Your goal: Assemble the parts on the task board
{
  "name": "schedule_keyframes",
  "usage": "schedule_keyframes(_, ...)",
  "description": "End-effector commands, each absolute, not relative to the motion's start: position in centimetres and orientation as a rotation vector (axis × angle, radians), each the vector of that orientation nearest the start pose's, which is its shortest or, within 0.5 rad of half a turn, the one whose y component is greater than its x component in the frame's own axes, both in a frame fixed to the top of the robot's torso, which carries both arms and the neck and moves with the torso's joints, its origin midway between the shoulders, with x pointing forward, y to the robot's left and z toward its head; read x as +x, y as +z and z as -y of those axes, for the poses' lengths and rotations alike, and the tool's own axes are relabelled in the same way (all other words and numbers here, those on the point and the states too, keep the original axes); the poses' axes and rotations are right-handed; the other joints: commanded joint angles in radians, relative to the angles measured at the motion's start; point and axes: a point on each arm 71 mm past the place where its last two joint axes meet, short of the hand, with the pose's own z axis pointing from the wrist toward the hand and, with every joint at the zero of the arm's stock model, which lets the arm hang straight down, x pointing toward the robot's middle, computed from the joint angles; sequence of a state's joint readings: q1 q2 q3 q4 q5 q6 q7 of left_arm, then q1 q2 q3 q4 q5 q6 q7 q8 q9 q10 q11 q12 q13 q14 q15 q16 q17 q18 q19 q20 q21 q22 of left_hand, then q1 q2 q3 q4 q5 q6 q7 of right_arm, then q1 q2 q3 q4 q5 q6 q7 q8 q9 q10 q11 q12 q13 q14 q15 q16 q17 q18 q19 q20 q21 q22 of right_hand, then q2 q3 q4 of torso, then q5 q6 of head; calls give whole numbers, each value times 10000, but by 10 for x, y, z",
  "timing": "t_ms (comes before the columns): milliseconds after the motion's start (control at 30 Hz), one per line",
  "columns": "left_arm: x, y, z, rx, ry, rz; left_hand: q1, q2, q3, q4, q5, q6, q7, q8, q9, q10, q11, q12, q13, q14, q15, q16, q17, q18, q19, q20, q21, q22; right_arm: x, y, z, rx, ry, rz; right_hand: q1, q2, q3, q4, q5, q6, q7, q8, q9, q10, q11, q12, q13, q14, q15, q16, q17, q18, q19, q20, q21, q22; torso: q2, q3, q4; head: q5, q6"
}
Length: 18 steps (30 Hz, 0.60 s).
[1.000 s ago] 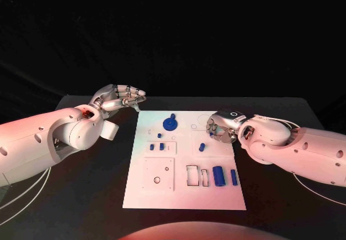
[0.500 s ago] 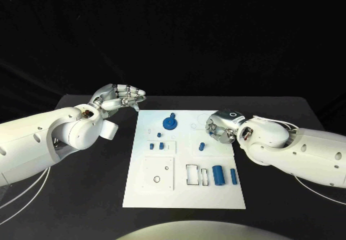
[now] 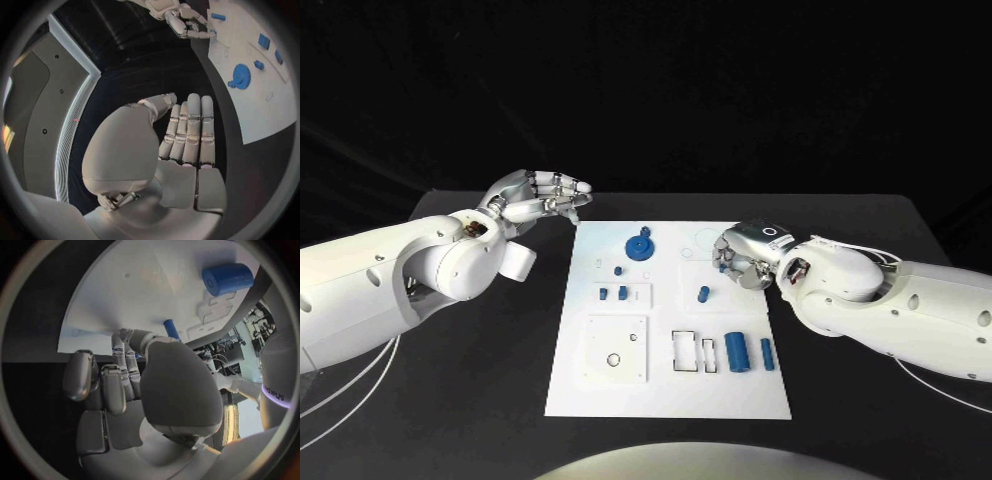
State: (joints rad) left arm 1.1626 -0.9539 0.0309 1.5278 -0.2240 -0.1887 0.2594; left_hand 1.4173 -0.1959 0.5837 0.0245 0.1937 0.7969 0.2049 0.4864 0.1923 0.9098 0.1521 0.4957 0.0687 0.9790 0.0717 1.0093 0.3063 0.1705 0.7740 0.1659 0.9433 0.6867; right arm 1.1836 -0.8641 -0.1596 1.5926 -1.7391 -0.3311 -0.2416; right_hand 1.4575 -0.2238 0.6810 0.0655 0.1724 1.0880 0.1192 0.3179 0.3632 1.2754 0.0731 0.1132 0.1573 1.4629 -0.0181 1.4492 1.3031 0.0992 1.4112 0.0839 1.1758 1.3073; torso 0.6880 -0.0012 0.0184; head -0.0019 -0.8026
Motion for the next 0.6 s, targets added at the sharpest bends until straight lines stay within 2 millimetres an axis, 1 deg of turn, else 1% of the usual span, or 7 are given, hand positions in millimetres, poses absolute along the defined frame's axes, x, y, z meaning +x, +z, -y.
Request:
schedule_keyframes(33,485,-173,-252,-9486,-14719,-15831,-7,50,-8,-56,40,-98,184,-53,-19,-66,4,-72,-17,-60,22,-45,-16,113,-65,22,-66,-17,450,-220,192,-3760,4650,-16482,-111,25,76,-132,21,43,28,30,23,296,-225,34,71,541,-73,36,7,-189,-13,-71,61,1086,-8,2,-1,-3,7)
schedule_keyframes(167,485,-173,-251,-9486,-14722,-15849,-9,50,-9,-59,41,-109,188,-59,-22,-77,9,-76,-17,-63,25,-50,-19,112,-69,25,-69,-18,450,-214,194,-3644,4734,-16310,-111,25,76,-132,21,43,28,30,23,296,-225,34,71,541,-73,36,7,-189,-13,-71,61,1086,4,6,4,-2,25)
schedule_keyframes(267,485,-174,-251,-9486,-14724,-15857,-9,50,-11,-63,41,-120,192,-64,-25,-89,13,-79,-17,-64,28,-53,-21,113,-71,27,-71,-19,448,-211,195,-3559,4811,-16218,-141,21,87,-150,20,51,23,38,36,307,-229,36,78,544,-75,41,17,-197,3,-72,99,1104,0,7,5,2,17)
schedule_keyframes(367,485,-174,-251,-9486,-14725,-15862,-9,50,-11,-63,41,-120,192,-64,-25,-89,13,-79,-17,-64,28,-53,-21,113,-71,27,-71,-19,446,-207,196,-3463,4920,-16167,-154,19,92,-160,19,54,22,41,41,311,-231,36,81,549,-77,52,40,-201,10,-73,118,1114,6,4,-5,18,21)
schedule_keyframes(433,485,-174,-251,-9486,-14726,-15867,-11,45,-17,-73,41,-144,202,-74,-33,-115,22,-87,-17,-67,35,-59,-26,113,-77,33,-77,-22,444,-205,195,-3416,5008,-16139,-154,19,92,-160,19,54,22,41,41,311,-231,36,81,549,-77,52,40,-201,10,-73,118,1114,4,2,-8,18,26)
schedule_keyframes(600,485,-174,-251,-9476,-14756,-15901,-11,44,-21,-81,41,-164,209,-82,-39,-138,30,-93,-17,-67,40,-64,-29,113,-79,37,-80,-23,436,-198,190,-3304,5412,-16004,-174,16,97,-169,18,58,21,45,48,318,-233,37,85,550,-78,53,41,-200,10,-74,118,1116,4,10,-11,29,34)
